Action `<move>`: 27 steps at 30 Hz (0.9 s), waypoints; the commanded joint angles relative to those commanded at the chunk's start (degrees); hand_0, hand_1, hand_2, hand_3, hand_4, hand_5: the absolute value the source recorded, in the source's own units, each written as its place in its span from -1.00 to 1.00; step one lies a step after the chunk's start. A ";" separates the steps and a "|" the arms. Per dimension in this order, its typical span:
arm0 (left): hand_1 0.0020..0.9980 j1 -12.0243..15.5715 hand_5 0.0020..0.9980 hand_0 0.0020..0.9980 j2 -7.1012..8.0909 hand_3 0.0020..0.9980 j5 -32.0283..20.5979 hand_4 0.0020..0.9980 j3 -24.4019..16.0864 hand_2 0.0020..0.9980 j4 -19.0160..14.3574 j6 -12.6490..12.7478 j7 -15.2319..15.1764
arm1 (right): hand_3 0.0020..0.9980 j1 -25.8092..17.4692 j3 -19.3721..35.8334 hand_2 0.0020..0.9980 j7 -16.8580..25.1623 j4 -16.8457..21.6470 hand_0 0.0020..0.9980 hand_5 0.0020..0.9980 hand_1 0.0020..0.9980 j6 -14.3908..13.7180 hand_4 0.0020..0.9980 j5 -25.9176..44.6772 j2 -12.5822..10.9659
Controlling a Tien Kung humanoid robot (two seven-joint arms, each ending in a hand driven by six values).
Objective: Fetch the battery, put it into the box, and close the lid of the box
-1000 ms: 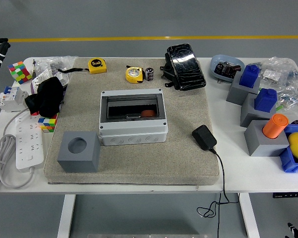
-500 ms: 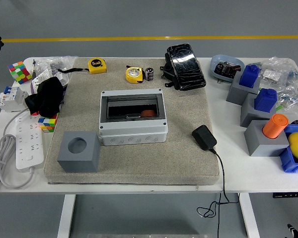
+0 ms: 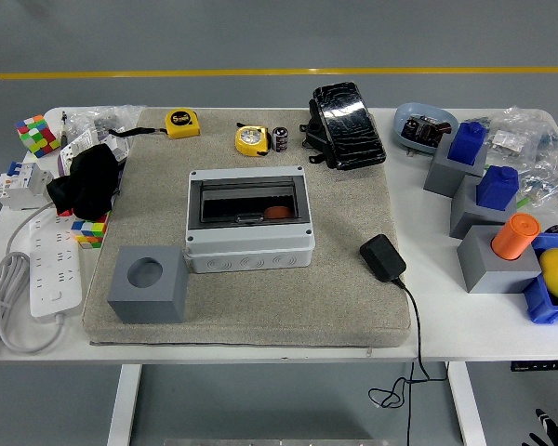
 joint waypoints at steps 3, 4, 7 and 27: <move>0.46 0.65 0.97 0.30 0.43 0.44 -0.12 1.00 -0.01 0.41 -0.47 -0.03 -0.11 | 0.12 -0.47 -0.32 0.29 -0.14 0.03 0.28 0.10 0.31 -0.27 0.93 -0.13 -0.27; 0.46 1.02 0.97 0.30 0.09 0.44 -0.11 1.00 -0.42 0.41 -0.55 0.01 -0.13 | 0.12 -0.71 0.03 0.29 -0.31 -0.08 0.28 0.10 0.31 -0.49 0.93 -0.52 -0.45; 0.46 1.36 0.98 0.30 -0.72 0.43 0.06 1.00 -0.69 0.41 -0.52 -0.12 -0.01 | 0.12 -1.00 1.62 0.29 -0.58 -0.16 0.28 0.10 0.31 -0.90 0.93 -1.70 -0.63; 0.46 2.95 0.99 0.28 -0.81 0.43 -0.01 1.00 1.64 0.41 -1.38 -0.50 0.93 | 0.09 -3.26 2.82 0.30 -0.37 0.02 0.28 0.10 0.31 -0.44 0.93 -2.05 0.44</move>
